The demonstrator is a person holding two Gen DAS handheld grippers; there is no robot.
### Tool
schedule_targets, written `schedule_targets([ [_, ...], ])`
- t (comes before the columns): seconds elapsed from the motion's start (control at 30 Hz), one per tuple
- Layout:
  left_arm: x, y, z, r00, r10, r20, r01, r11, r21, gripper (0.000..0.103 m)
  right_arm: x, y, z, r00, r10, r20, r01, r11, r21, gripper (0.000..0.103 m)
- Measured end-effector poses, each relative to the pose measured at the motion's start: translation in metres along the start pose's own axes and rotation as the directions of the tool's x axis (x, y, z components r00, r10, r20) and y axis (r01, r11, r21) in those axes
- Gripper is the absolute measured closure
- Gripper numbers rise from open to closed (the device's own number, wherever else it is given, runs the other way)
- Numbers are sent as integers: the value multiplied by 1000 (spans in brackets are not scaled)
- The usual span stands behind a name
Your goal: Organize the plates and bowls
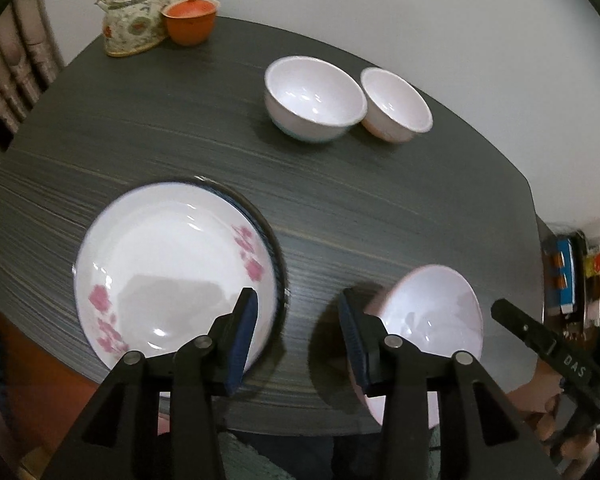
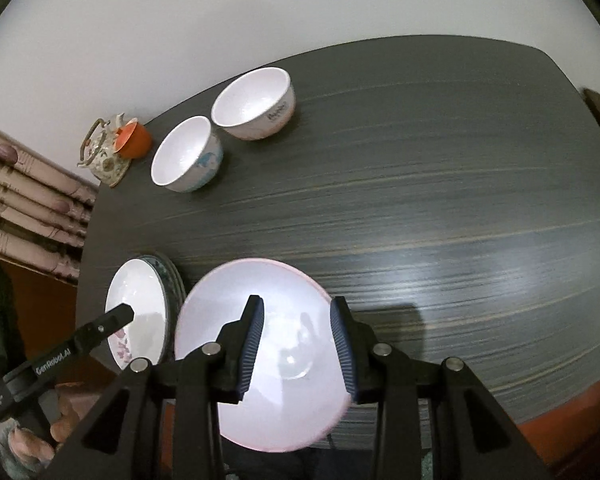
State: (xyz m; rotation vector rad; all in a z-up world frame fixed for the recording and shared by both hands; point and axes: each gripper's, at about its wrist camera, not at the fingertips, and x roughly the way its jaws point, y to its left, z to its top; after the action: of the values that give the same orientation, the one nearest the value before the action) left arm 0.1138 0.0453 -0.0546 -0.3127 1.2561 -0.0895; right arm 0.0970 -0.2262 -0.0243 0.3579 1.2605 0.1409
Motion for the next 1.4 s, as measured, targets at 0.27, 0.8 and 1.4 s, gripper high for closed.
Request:
schedule_targets([
  [0.27, -2, 25, 34, 999, 41, 34, -40, 998, -46, 64, 11, 43, 24, 1000, -6, 4, 6, 998, -65, 68],
  [0.8, 20, 56, 113, 997, 17, 71, -11, 997, -81, 64, 69, 94, 99, 999, 33, -16, -34, 998, -44, 68],
  [1.4, 93, 56, 175, 999, -43, -13, 41, 993, -113, 64, 157, 110, 150, 997, -14, -73, 14, 1000, 2, 68],
])
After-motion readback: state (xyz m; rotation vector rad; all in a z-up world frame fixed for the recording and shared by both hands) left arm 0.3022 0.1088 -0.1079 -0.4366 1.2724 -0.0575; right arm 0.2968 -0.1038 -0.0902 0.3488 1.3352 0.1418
